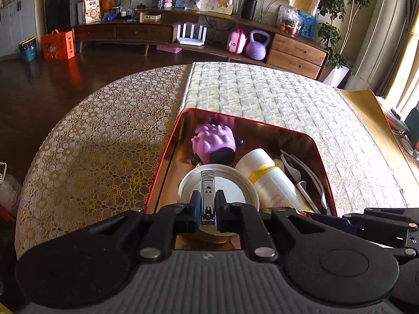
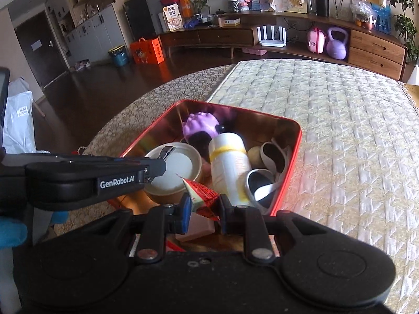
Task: Organize rigid objects
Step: 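Open the left tool to drop the clipper while the right tool releases the red packet in the tin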
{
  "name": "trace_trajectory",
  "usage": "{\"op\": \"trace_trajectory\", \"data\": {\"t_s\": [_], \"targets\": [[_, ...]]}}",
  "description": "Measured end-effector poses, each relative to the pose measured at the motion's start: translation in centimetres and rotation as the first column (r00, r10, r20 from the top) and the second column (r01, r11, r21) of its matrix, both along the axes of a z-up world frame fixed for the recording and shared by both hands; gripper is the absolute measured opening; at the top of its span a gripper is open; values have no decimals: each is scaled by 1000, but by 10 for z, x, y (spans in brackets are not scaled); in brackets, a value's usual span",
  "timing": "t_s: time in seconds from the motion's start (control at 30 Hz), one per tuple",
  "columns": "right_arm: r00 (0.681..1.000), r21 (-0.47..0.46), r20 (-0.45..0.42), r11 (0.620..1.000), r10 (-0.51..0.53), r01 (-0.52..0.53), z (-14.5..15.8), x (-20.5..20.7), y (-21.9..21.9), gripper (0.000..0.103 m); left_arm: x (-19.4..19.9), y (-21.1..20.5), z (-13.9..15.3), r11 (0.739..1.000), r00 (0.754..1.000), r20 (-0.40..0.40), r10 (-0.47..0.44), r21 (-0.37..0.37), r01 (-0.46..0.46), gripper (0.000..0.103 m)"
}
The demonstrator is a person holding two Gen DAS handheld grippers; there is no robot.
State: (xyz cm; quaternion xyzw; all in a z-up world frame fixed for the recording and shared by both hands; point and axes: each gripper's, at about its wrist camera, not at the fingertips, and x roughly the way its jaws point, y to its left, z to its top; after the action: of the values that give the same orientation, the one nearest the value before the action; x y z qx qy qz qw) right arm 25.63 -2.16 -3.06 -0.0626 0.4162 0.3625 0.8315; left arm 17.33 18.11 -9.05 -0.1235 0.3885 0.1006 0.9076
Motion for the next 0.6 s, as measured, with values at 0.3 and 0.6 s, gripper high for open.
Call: {"op": "trace_trajectory", "data": {"t_s": [0.3,0.6], "targets": [[1000,-27,-9,999,19,-19,-4,-8,0,22,-8,0,-2,1000,1000,-9,-5,-15,5,11],[1000,-13,-2,1000,3,-3,2,-13,-8,28,-18,-4,-3,999,1000,-23,1,-33,-1,12]]}}
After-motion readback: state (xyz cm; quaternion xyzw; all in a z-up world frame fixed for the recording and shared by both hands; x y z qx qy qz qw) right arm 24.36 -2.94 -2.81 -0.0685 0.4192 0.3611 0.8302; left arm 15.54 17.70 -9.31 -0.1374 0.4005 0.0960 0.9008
